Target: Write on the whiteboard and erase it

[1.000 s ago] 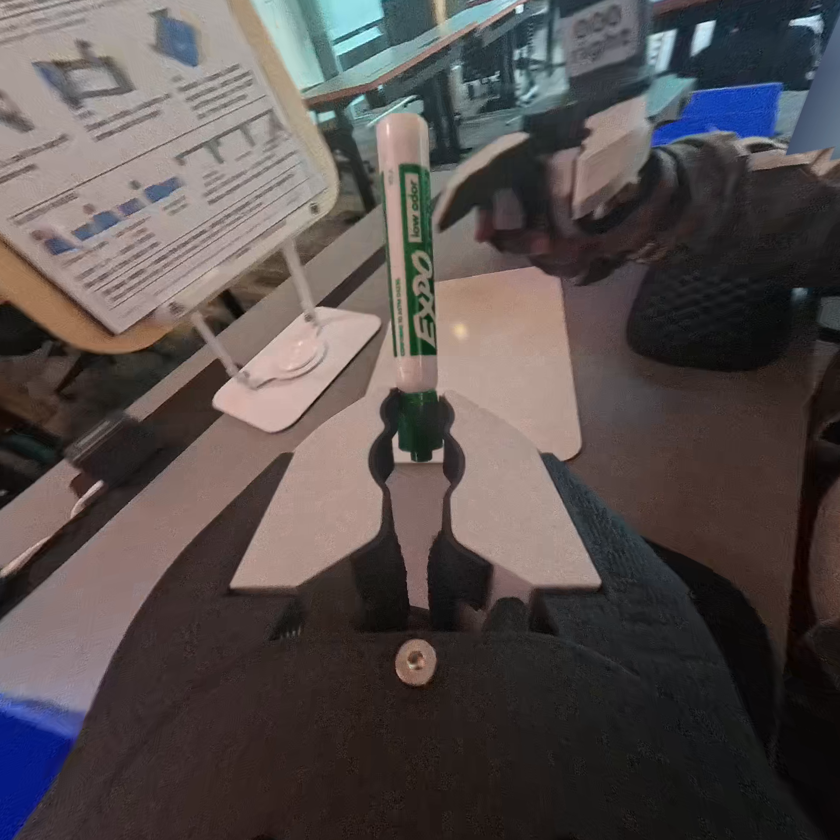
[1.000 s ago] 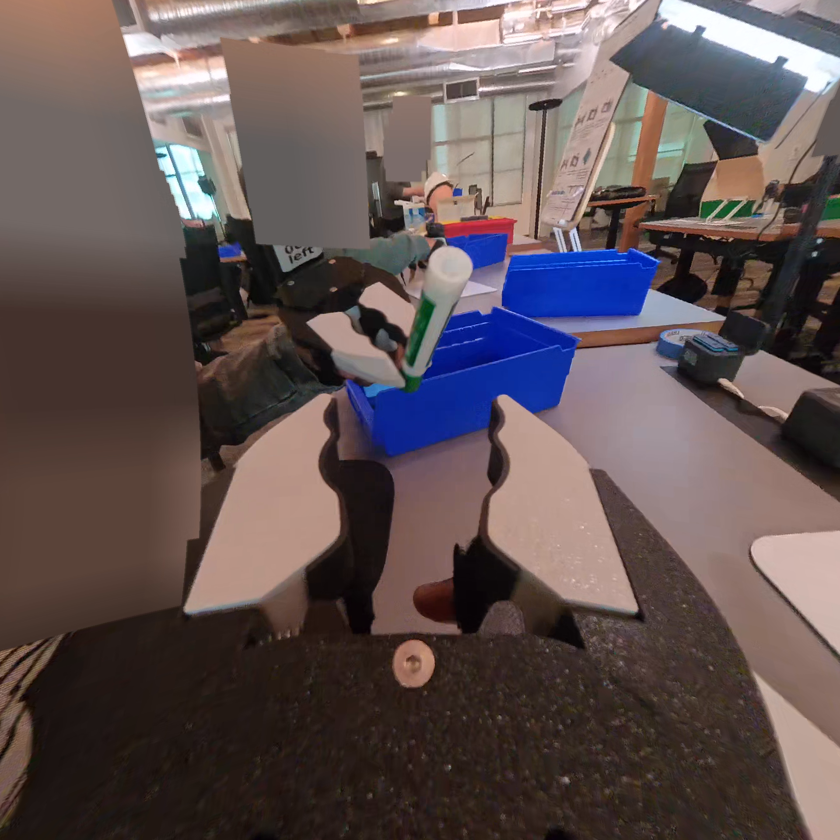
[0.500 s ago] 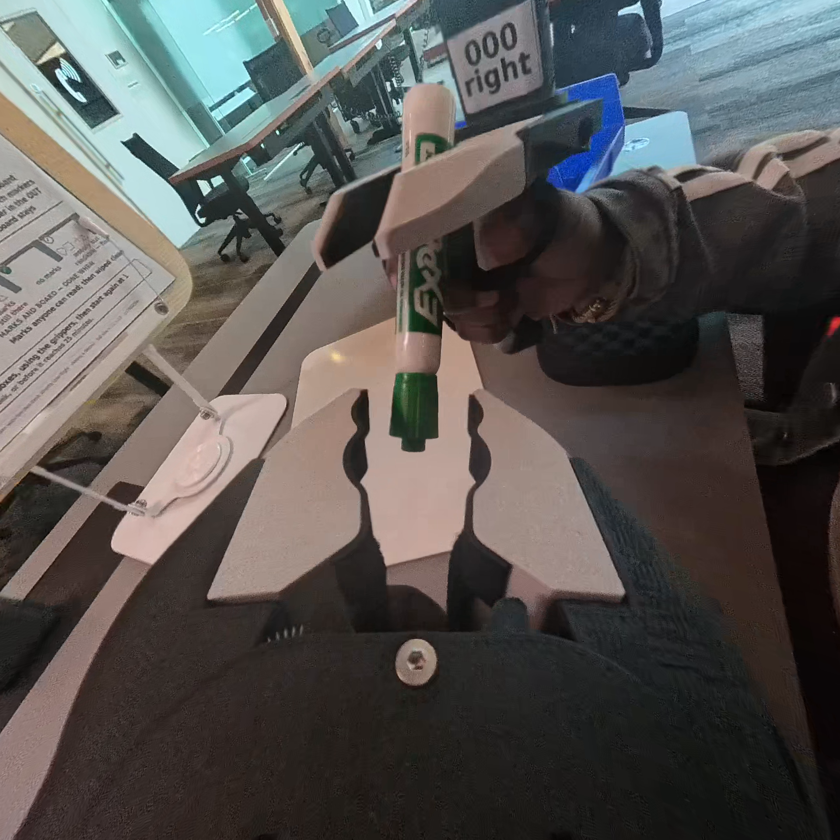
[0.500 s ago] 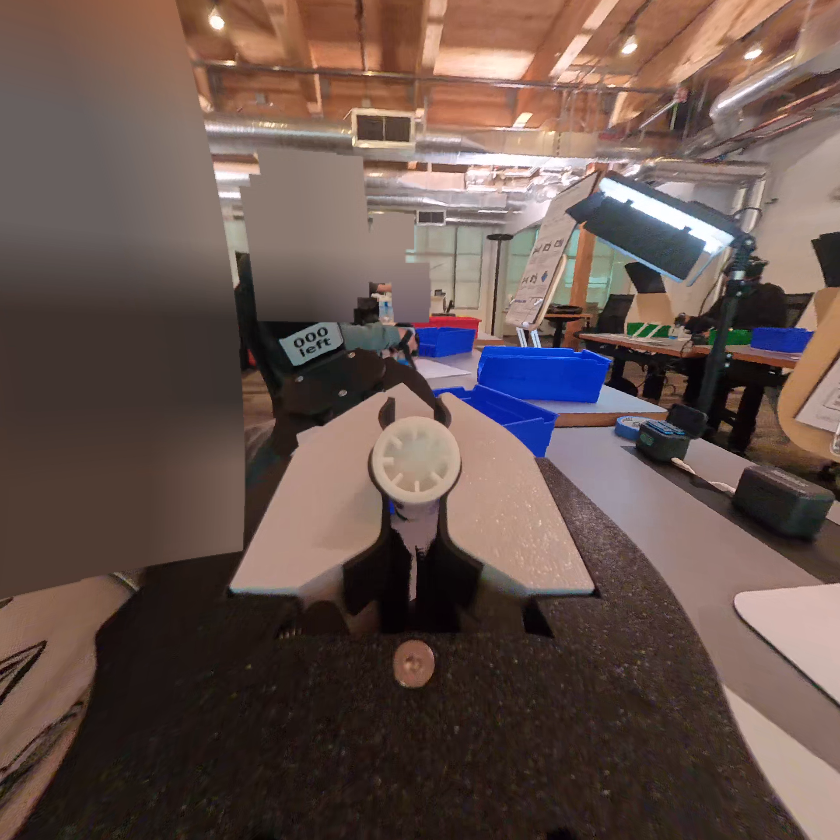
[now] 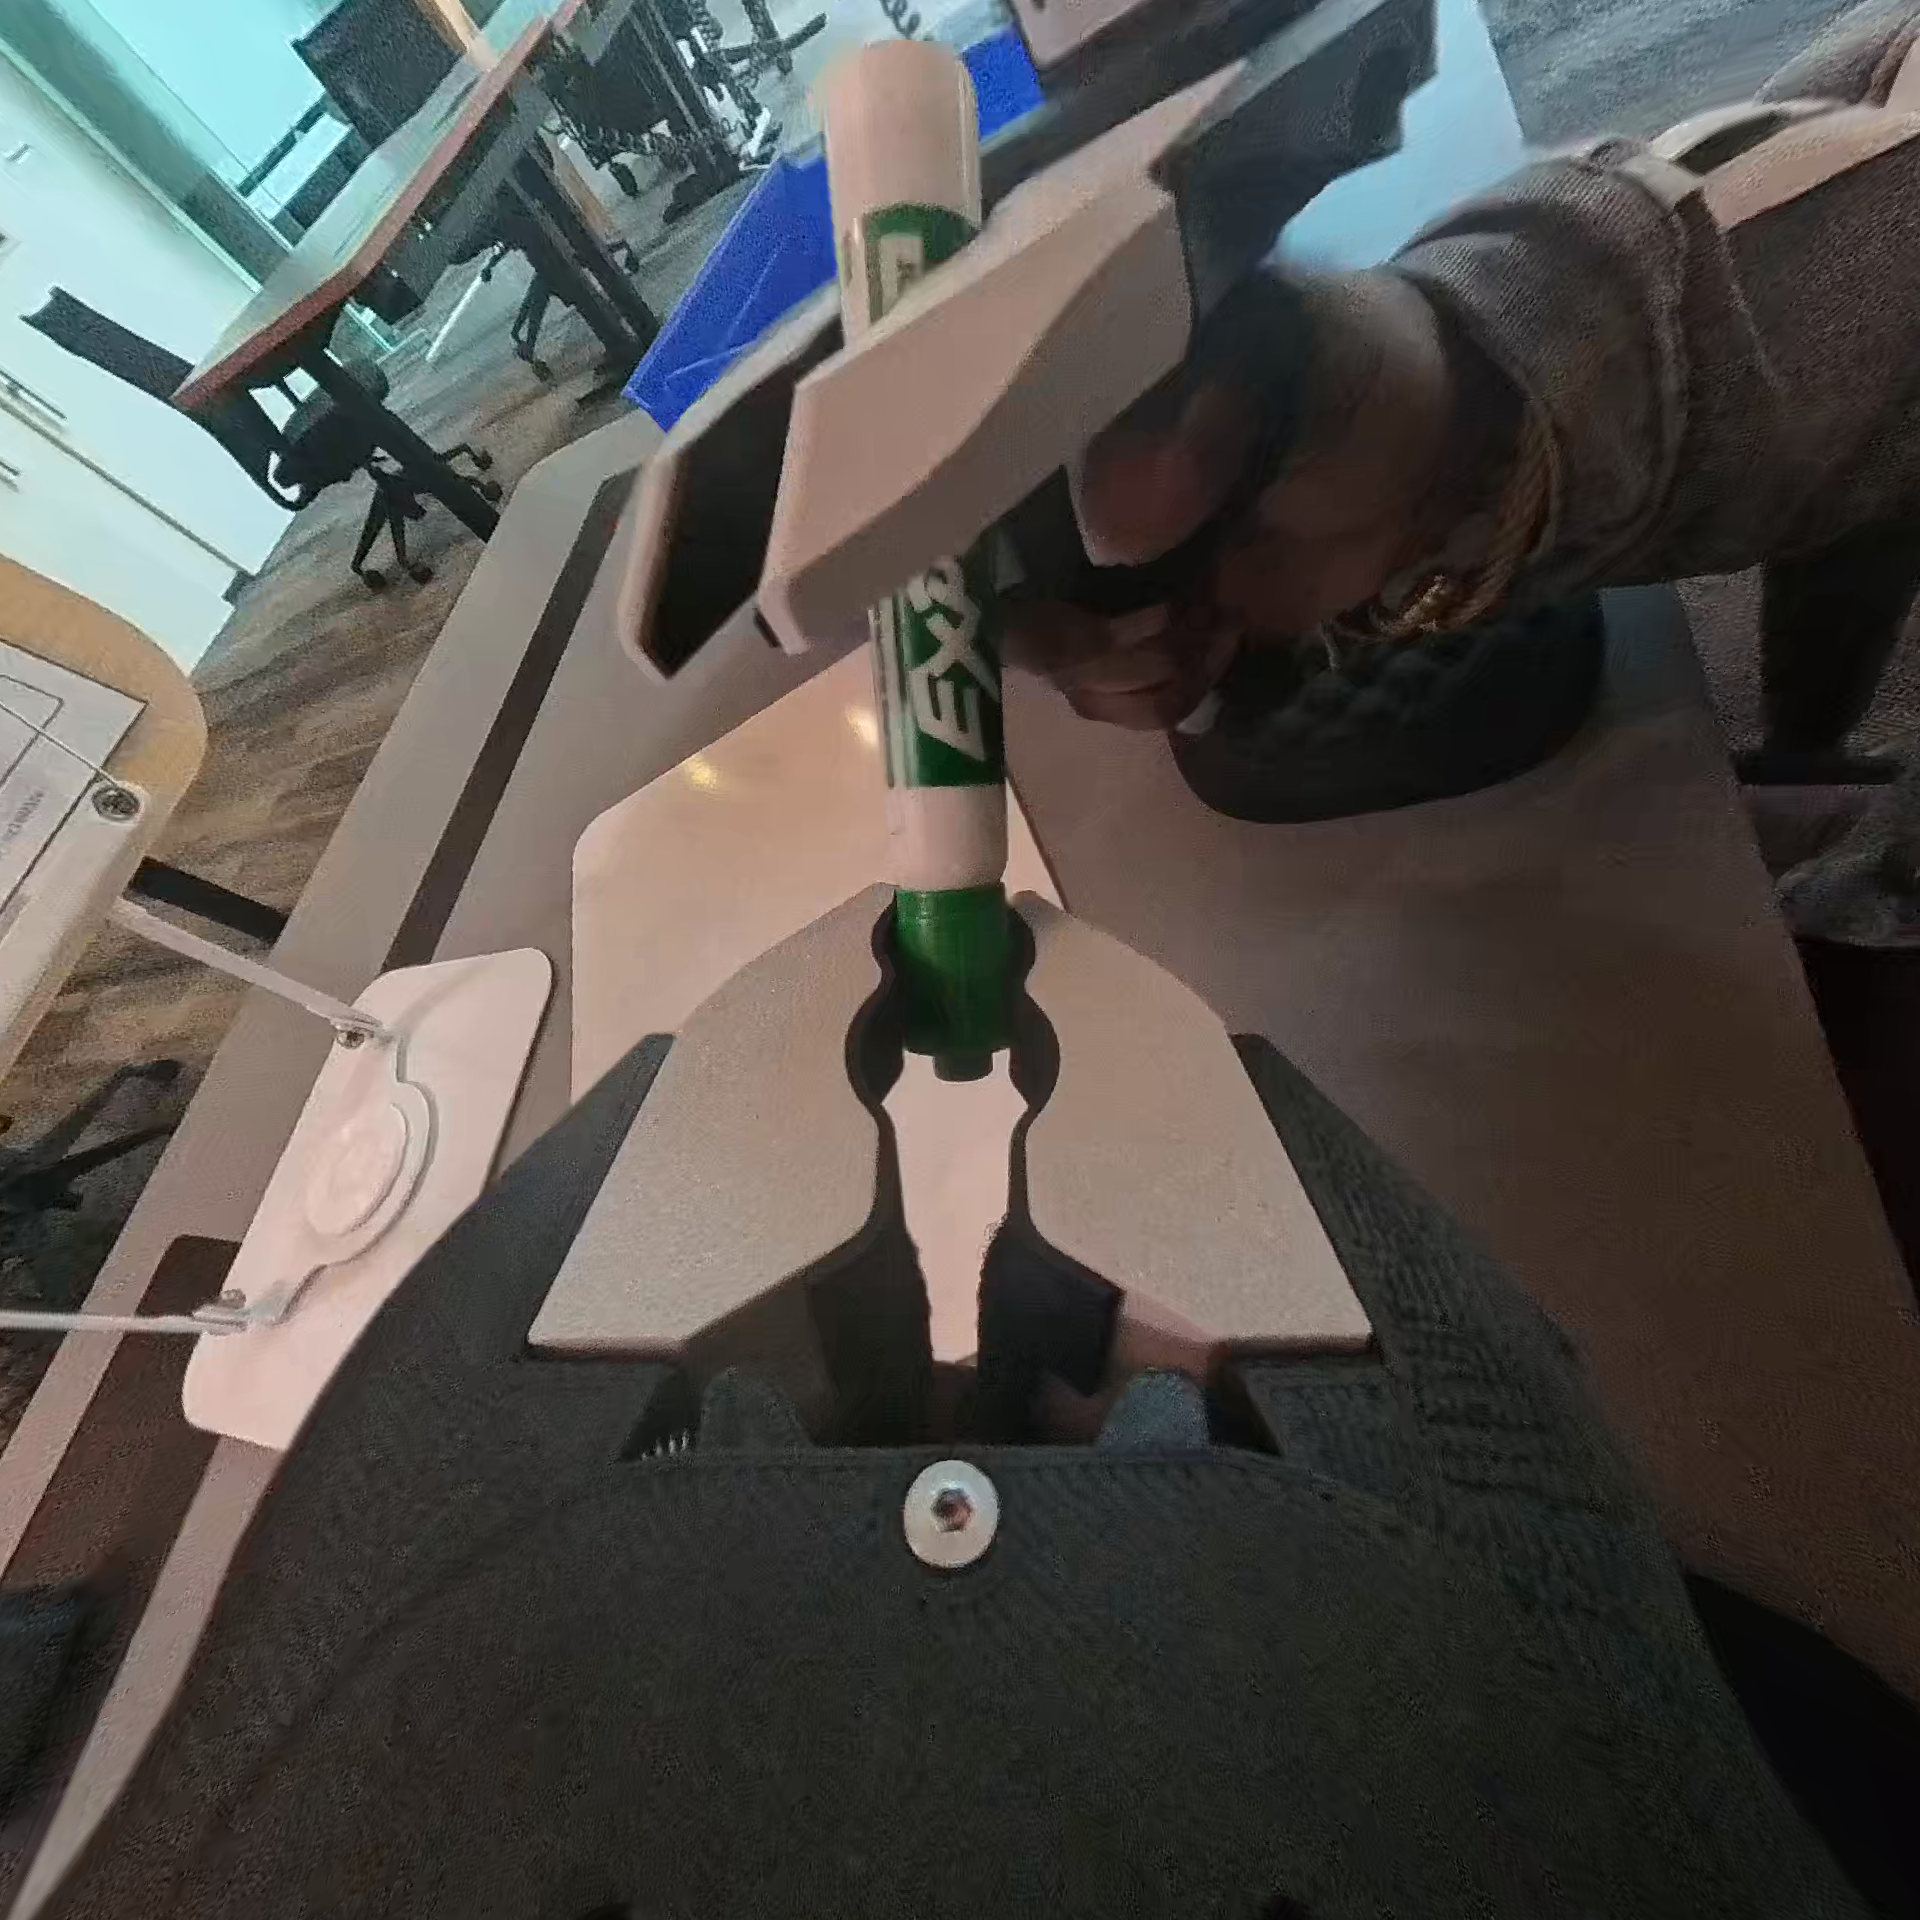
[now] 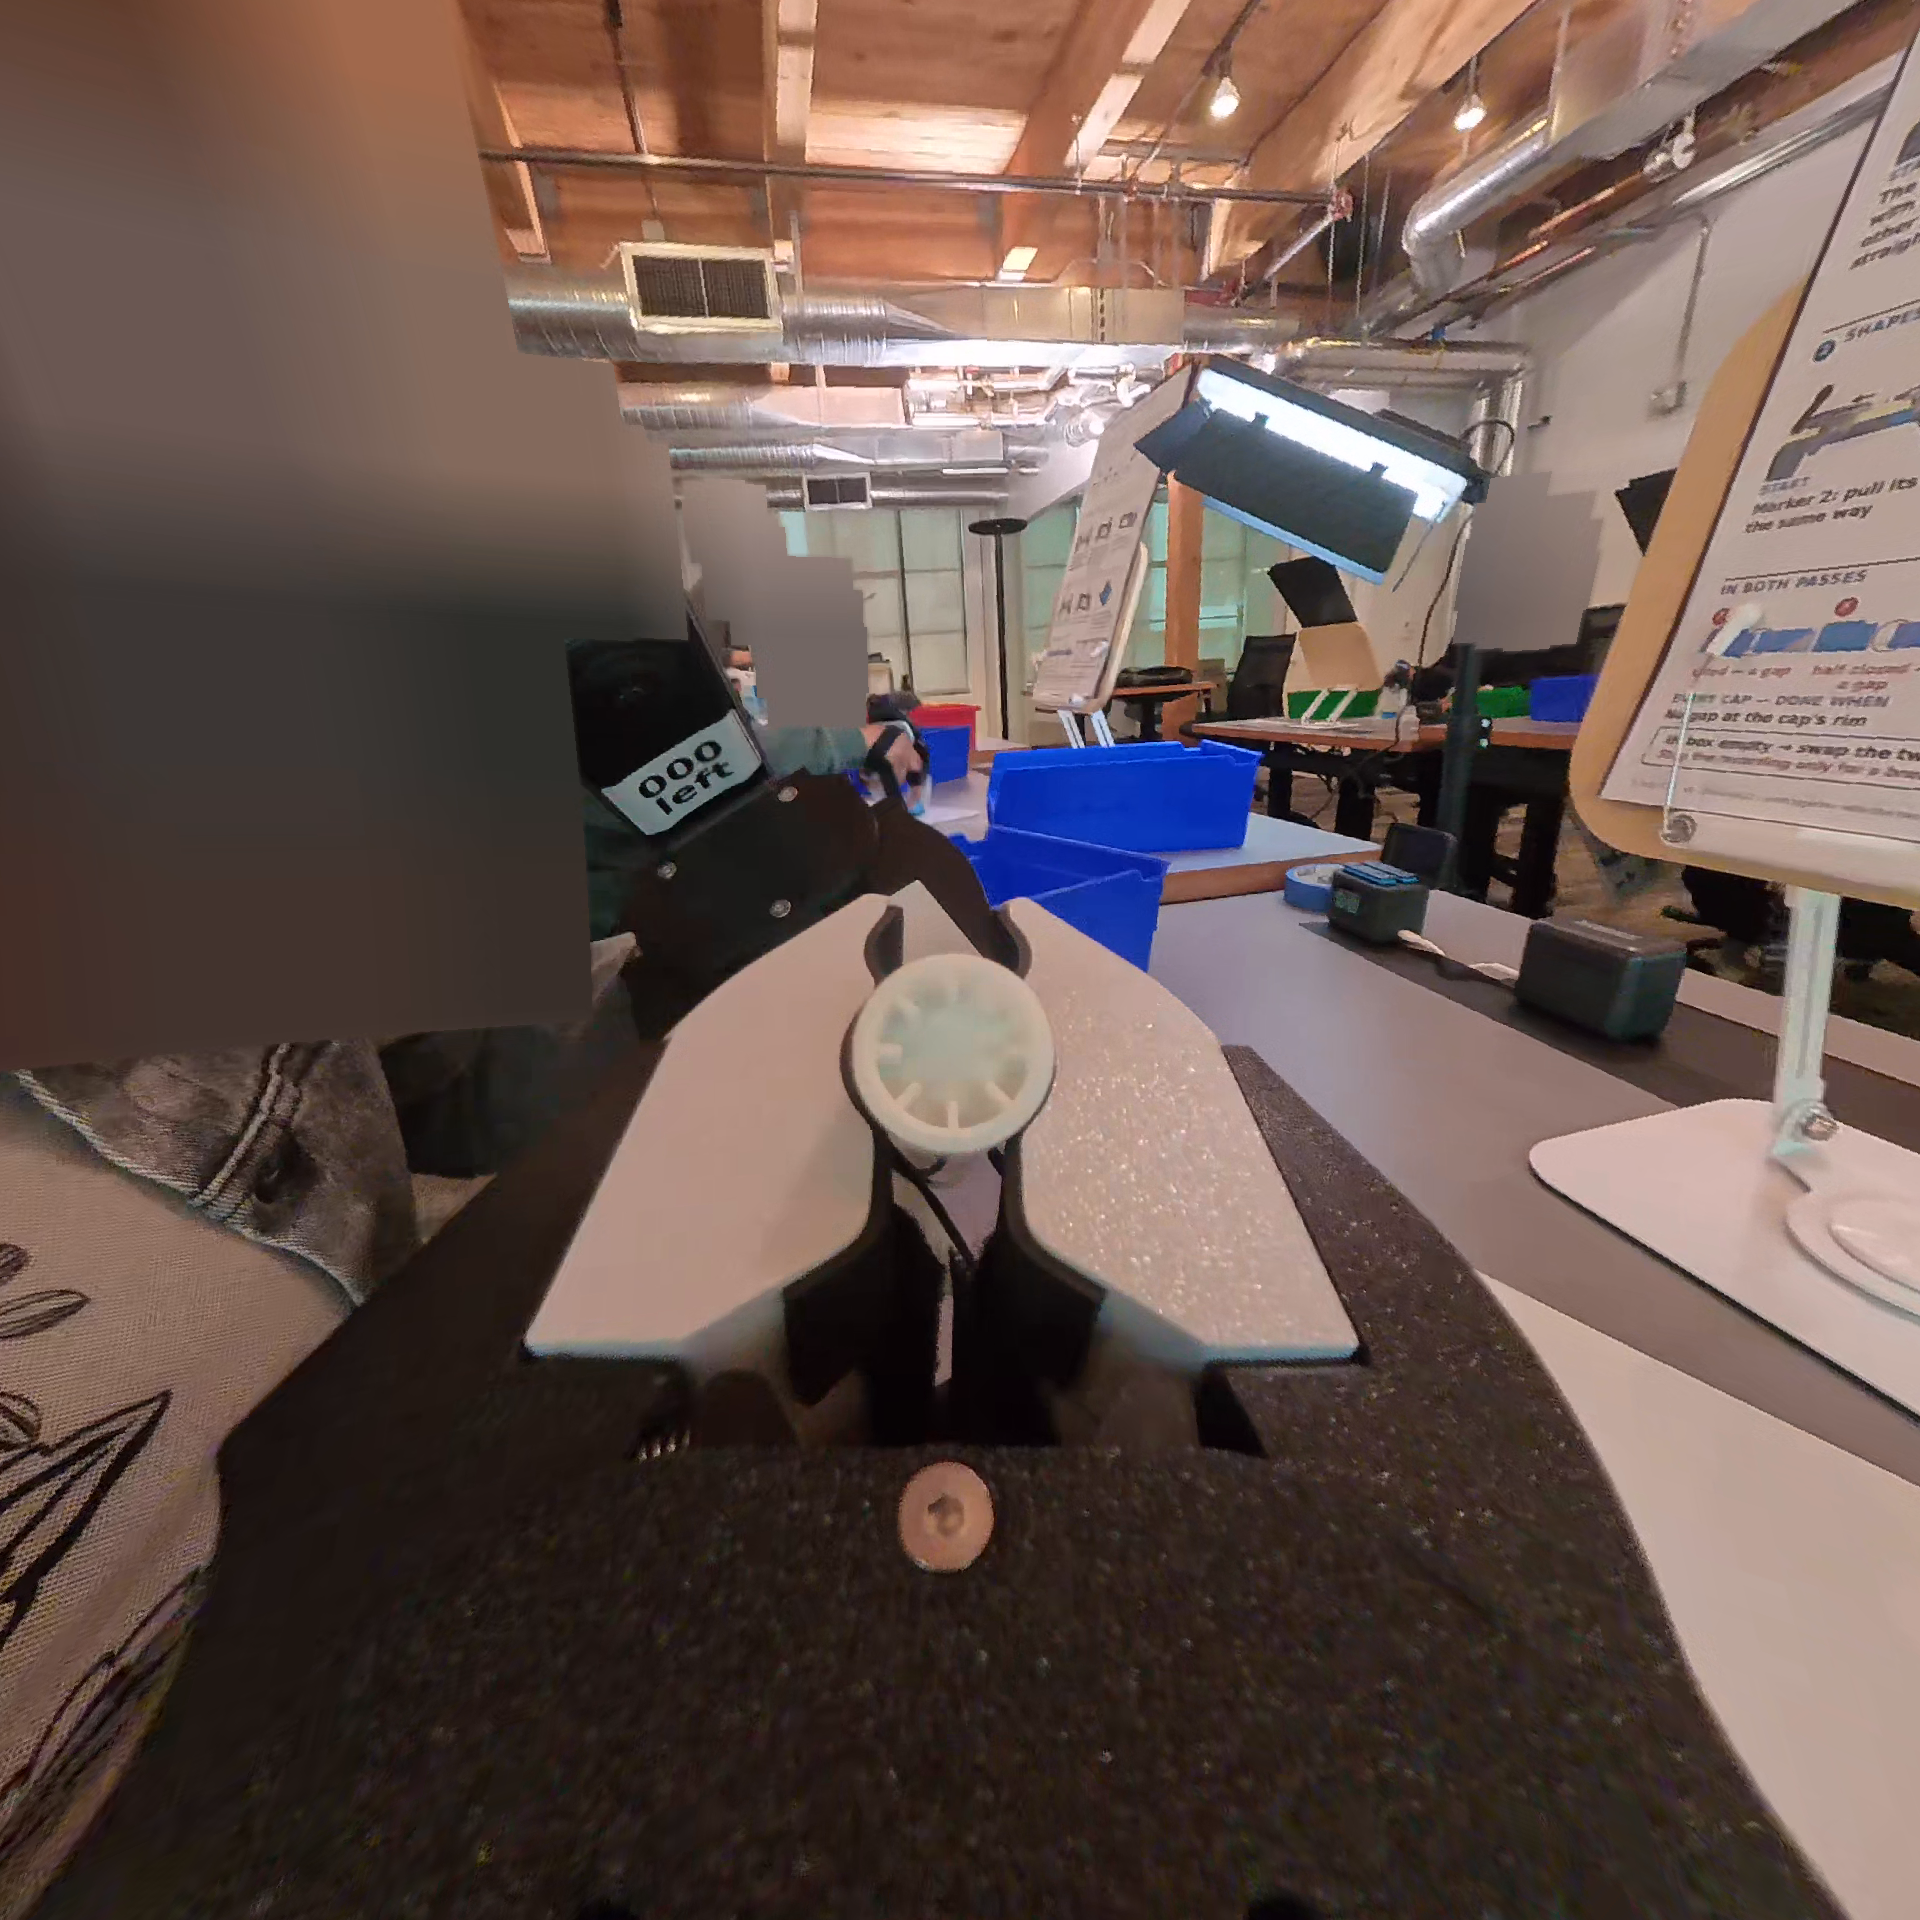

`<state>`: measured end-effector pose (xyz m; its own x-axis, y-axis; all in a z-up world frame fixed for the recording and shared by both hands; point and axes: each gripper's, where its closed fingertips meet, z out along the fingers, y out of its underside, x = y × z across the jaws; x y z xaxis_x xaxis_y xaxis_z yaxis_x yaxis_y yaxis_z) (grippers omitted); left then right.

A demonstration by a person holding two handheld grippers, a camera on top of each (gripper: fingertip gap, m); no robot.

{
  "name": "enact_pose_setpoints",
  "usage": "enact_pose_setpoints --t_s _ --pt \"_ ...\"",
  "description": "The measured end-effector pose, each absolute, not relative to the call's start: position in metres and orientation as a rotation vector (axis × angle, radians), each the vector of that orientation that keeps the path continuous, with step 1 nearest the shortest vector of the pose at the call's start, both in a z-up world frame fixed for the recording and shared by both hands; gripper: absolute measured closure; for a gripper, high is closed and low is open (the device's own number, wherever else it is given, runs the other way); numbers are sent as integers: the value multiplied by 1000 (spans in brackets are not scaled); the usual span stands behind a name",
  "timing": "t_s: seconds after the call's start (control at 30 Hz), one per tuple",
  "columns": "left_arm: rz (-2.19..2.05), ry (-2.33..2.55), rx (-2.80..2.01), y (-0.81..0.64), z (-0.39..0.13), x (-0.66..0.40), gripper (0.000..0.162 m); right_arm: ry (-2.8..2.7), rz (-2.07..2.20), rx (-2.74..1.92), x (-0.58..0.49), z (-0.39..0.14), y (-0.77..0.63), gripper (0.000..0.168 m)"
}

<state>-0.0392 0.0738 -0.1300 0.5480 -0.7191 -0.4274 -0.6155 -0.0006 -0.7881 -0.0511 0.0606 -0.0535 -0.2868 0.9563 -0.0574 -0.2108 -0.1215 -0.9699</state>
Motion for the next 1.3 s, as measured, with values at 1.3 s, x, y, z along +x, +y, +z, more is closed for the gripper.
enact_pose_setpoints --t_s 1.3 --pt "-439 671 -2149 102 -238 -144 146 -1842 1188 -1066 -193 -162 132 152"
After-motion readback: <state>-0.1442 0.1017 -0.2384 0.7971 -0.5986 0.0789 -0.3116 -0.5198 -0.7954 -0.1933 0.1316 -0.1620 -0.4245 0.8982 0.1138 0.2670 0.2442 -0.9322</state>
